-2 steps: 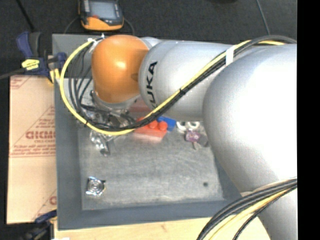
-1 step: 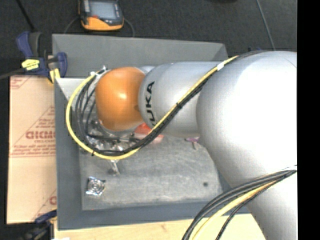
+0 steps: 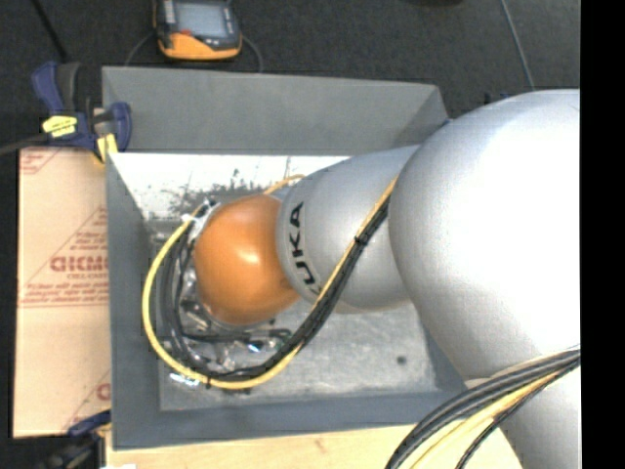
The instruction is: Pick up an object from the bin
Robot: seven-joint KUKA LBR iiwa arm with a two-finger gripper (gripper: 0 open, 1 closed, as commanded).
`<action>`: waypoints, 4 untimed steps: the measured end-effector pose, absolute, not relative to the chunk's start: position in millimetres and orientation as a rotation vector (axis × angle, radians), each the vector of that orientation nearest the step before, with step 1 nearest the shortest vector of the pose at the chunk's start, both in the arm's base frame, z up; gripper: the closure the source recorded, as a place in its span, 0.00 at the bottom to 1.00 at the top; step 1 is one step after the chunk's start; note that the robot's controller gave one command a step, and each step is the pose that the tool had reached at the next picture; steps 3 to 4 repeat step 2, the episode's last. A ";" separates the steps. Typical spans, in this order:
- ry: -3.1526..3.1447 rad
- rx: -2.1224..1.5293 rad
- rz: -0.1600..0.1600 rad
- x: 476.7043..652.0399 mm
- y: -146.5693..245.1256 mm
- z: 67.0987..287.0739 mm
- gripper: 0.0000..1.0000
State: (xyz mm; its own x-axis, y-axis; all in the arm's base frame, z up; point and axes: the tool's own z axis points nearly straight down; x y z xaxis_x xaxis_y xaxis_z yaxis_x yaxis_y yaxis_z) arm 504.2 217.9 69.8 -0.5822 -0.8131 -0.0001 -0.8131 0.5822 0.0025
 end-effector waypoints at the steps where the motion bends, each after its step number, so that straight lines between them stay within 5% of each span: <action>1: -2.799 1.434 -0.003 506.4 218.1 70.9 1.00; 2: -2.787 1.475 0.003 526.0 214.1 210.0 1.00; 4: -2.787 1.475 0.003 526.0 214.1 210.0 1.00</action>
Offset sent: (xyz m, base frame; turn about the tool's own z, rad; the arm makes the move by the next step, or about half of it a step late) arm 0.0000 0.0000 0.0000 0.0000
